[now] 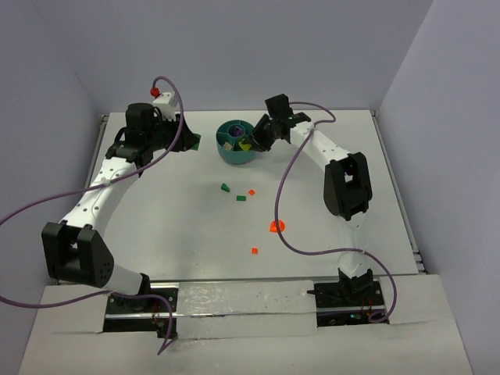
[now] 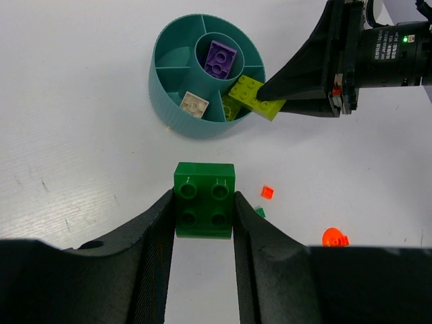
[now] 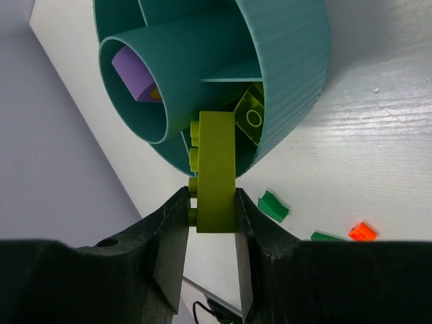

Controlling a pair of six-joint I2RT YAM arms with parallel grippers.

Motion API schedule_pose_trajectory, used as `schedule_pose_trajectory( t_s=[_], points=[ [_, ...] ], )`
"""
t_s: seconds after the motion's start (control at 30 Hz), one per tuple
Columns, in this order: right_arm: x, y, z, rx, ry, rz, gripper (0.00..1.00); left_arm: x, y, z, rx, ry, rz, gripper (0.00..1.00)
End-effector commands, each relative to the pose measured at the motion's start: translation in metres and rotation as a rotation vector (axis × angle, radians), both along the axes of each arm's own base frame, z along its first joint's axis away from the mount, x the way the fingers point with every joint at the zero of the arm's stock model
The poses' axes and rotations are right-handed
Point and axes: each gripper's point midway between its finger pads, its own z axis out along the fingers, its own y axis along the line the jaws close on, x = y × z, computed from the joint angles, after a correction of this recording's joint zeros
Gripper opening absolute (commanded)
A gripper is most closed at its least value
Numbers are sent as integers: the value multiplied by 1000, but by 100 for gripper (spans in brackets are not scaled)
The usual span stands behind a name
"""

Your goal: Sort the legos into containers by color

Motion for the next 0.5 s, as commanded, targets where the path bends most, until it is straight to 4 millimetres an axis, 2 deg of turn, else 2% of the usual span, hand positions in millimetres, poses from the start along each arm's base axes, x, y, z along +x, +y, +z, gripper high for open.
schedule_pose_trajectory(
  t_s=[0.0,0.07,0.17,0.3,0.4,0.47],
  points=[
    [10,14,32,61,-82,21,47,6,-5,14,-50,-36,-16,0],
    [10,16,37,73,-92,26,64,7,-6,15,-53,-38,-18,0],
    [11,17,43,82,-107,32,76,8,-6,16,-54,-40,-18,0],
    [14,21,60,104,-155,50,79,10,-7,17,-62,-48,-18,0],
    [9,26,73,137,-191,105,81,15,-6,19,-56,-70,-12,0],
    [3,29,89,151,-238,157,83,24,-4,24,-47,-99,-7,0]
  ],
)
